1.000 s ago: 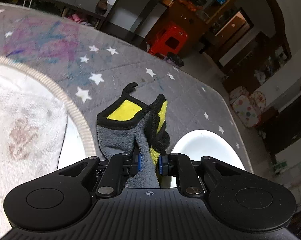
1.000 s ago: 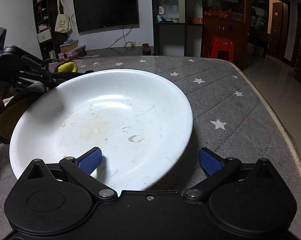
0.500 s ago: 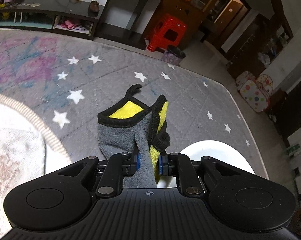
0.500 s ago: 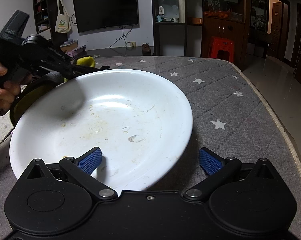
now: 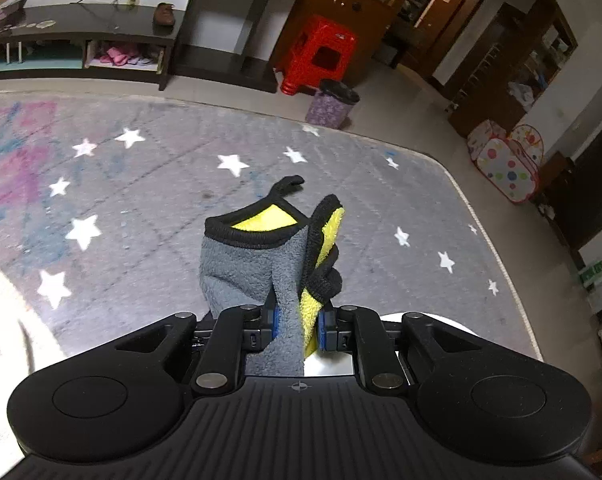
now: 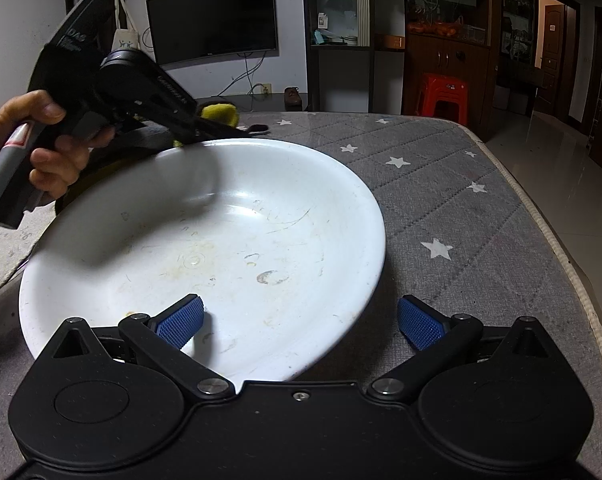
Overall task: Clean bowl
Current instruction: 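Sweep the yellow-and-grey cloth in the left gripper across the bowl's inside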
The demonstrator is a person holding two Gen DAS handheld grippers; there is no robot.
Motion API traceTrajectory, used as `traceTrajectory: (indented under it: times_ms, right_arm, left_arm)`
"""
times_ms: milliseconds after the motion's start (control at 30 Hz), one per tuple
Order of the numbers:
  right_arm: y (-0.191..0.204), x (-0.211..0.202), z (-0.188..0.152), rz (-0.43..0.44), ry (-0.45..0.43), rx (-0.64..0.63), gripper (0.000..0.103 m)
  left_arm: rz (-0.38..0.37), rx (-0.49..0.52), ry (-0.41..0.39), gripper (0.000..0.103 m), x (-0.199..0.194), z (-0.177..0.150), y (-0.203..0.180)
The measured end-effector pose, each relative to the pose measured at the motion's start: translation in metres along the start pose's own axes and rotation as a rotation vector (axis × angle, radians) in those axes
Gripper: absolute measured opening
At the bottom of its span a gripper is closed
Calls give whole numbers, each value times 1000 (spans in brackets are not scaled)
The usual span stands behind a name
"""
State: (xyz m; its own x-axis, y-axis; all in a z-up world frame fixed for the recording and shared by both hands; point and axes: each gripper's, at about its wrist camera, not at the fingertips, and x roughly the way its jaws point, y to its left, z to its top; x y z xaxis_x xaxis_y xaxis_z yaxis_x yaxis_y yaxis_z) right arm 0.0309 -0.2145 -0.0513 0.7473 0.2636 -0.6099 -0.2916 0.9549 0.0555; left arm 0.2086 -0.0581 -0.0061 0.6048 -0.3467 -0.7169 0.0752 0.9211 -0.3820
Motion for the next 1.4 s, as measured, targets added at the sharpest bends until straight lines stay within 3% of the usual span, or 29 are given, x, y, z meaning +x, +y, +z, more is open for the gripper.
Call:
traceTrajectory:
  times_ms: [800,1400]
  right_arm:
    - [1,0,0,0,-2,0,103]
    - [1,-2,0,0,0,1,103]
  left_arm:
    - [-42,80,54,19,46,12,-59]
    - [-20,-24,15,16,15,3,-7]
